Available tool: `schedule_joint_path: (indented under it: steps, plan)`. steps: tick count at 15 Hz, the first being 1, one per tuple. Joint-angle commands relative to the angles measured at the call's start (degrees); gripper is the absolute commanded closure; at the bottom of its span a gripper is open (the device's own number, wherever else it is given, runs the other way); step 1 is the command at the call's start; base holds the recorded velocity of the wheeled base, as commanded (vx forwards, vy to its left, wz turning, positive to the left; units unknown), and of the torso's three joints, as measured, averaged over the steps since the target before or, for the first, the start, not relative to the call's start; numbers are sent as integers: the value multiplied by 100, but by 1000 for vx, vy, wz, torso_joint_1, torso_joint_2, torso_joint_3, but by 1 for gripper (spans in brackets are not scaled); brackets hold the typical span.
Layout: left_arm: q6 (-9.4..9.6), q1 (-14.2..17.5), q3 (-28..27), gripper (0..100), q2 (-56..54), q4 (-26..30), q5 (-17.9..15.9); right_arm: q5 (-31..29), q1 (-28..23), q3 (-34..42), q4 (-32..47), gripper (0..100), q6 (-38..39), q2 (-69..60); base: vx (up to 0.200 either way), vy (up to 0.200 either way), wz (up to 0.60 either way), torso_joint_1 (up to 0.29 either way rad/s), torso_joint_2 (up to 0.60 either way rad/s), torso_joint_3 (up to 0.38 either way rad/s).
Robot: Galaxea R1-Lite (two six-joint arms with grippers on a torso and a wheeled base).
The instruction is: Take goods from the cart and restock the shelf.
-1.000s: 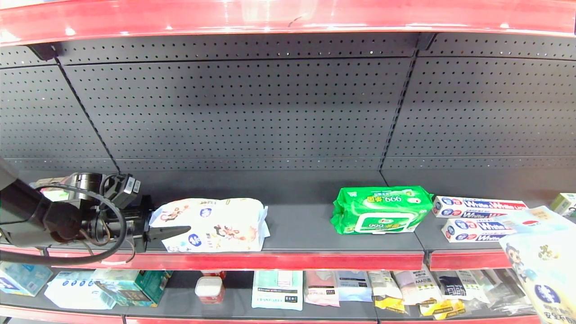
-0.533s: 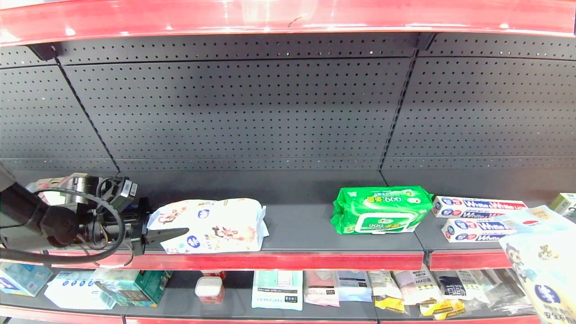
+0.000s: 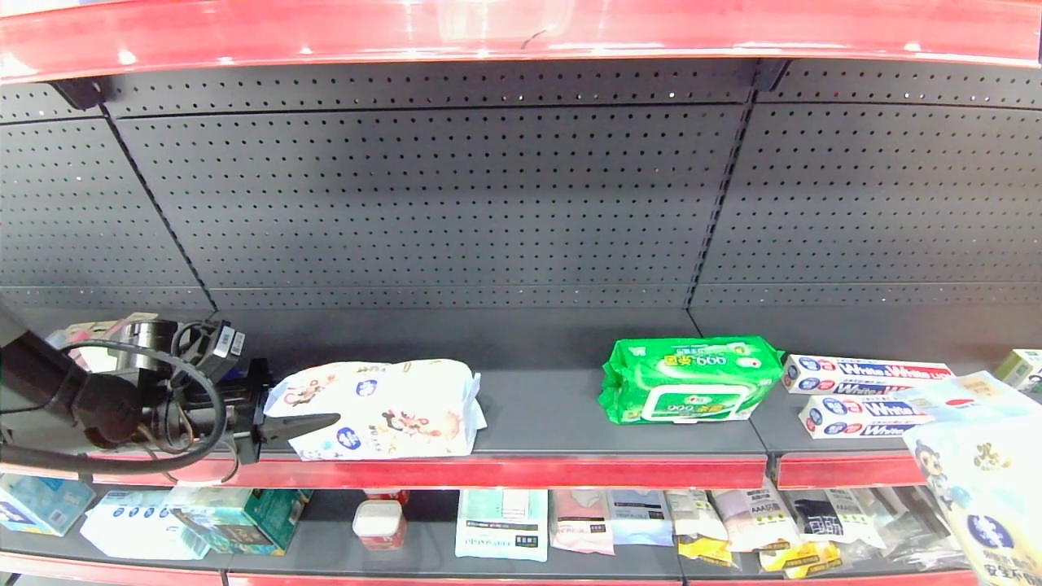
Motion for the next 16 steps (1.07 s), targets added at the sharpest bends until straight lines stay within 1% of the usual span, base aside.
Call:
schedule_joint_path:
  steps: [1,7,11,16]
  plan:
    - [2,37,23,100,17,-1,2,-5,3,-1,-1,100,-1,-3,0,0,0,0,0,0]
    - [19,54,5,100,17,-89,-33,-76,3,-1,-1,100,-10,-12,0,0,0,0,0,0]
    - [-33,54,23,100,17,-159,-42,-76,3,-18,-10,100,-19,-12,0,0,0,0,0,0]
    - [-7,54,120,100,79,-142,-50,-76,3,-9,-10,100,-19,-12,0,0,0,0,0,0]
